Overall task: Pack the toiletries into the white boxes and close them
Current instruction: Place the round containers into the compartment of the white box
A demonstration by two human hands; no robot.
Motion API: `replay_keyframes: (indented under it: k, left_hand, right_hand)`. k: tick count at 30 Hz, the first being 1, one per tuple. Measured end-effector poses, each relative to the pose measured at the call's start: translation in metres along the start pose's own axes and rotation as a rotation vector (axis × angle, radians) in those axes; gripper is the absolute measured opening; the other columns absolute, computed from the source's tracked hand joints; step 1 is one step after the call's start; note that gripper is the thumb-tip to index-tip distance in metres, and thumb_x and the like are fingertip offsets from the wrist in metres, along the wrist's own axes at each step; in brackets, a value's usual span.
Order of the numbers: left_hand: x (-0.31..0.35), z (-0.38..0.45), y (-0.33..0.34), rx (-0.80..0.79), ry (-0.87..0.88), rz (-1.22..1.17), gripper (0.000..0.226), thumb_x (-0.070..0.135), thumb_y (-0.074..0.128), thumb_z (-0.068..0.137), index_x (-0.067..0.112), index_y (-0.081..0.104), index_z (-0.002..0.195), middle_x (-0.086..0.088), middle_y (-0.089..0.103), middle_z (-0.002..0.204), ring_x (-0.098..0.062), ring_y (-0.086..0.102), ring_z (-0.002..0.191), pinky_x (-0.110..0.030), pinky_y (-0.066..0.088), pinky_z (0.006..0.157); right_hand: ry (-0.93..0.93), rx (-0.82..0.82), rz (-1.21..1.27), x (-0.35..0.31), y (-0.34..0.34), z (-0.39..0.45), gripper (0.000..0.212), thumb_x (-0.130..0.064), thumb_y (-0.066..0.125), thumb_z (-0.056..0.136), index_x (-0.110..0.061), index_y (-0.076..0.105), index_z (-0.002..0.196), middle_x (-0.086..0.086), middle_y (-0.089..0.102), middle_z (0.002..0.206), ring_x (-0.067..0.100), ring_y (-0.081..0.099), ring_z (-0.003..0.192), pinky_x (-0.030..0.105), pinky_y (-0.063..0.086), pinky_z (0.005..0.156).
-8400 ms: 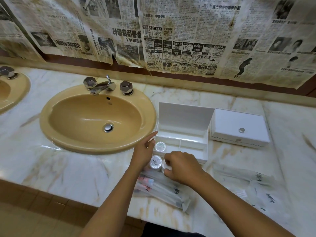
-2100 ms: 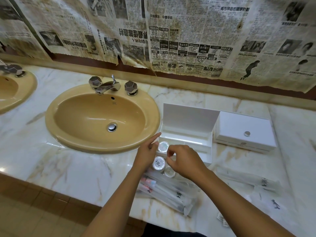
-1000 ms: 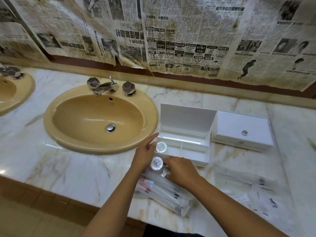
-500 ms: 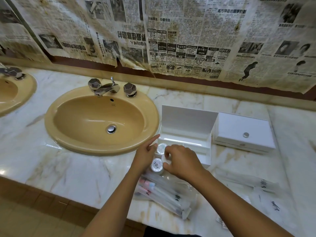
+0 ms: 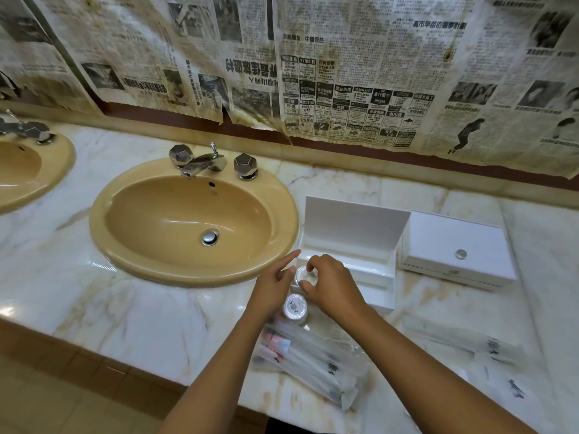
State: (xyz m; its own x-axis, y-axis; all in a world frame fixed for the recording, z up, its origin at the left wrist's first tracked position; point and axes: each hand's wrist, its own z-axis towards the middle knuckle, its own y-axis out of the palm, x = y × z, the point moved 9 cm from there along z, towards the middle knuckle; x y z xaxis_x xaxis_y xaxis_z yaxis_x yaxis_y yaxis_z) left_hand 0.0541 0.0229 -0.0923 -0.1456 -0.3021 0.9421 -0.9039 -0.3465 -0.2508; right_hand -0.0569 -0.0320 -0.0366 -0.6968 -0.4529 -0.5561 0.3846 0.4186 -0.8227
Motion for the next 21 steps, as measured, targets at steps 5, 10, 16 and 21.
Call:
replay_keyframes:
  k: [5,10,16,21]
  left_hand:
    - [0.003,-0.002,-0.001,0.002,0.007,-0.009,0.04,0.014,0.047,0.099,0.043,0.057,0.125,0.03,0.056,0.1,0.009,0.05,0.082,0.001,0.039,0.076]
    - [-0.002,0.0,0.0,-0.004,-0.004,0.0,0.04,0.018,0.048,0.099,0.052,0.056,0.12,0.015,0.052,0.092,-0.007,0.043,0.082,-0.003,0.04,0.071]
    - [0.002,-0.002,0.0,0.004,-0.012,0.017,0.039,0.016,0.048,0.099,0.047,0.056,0.122,0.036,0.057,0.094,0.008,0.048,0.081,0.001,0.039,0.075]
    - [0.0,-0.002,-0.001,0.001,-0.007,0.024,0.038,0.018,0.049,0.099,0.047,0.056,0.124,0.03,0.058,0.091,0.006,0.046,0.077,0.001,0.04,0.074]
  right_hand:
    - [0.015,0.004,-0.021,0.008,-0.002,-0.002,0.013,-0.021,0.063,0.087,-0.011,0.059,0.095,0.001,0.055,0.094,0.017,0.049,0.083,0.027,0.034,0.069]
    - [0.029,0.008,0.03,0.007,0.002,0.004,0.011,-0.016,0.063,0.086,-0.01,0.062,0.095,0.005,0.06,0.098,0.02,0.054,0.085,0.028,0.04,0.07]
    - [0.011,0.033,0.028,0.007,0.0,0.0,0.017,-0.023,0.063,0.088,-0.014,0.061,0.101,0.002,0.058,0.105,0.021,0.057,0.089,0.03,0.044,0.074]
    - [-0.08,0.049,0.011,-0.004,-0.006,-0.019,0.019,-0.027,0.06,0.089,-0.021,0.061,0.107,-0.007,0.059,0.107,0.017,0.058,0.087,0.03,0.046,0.074]
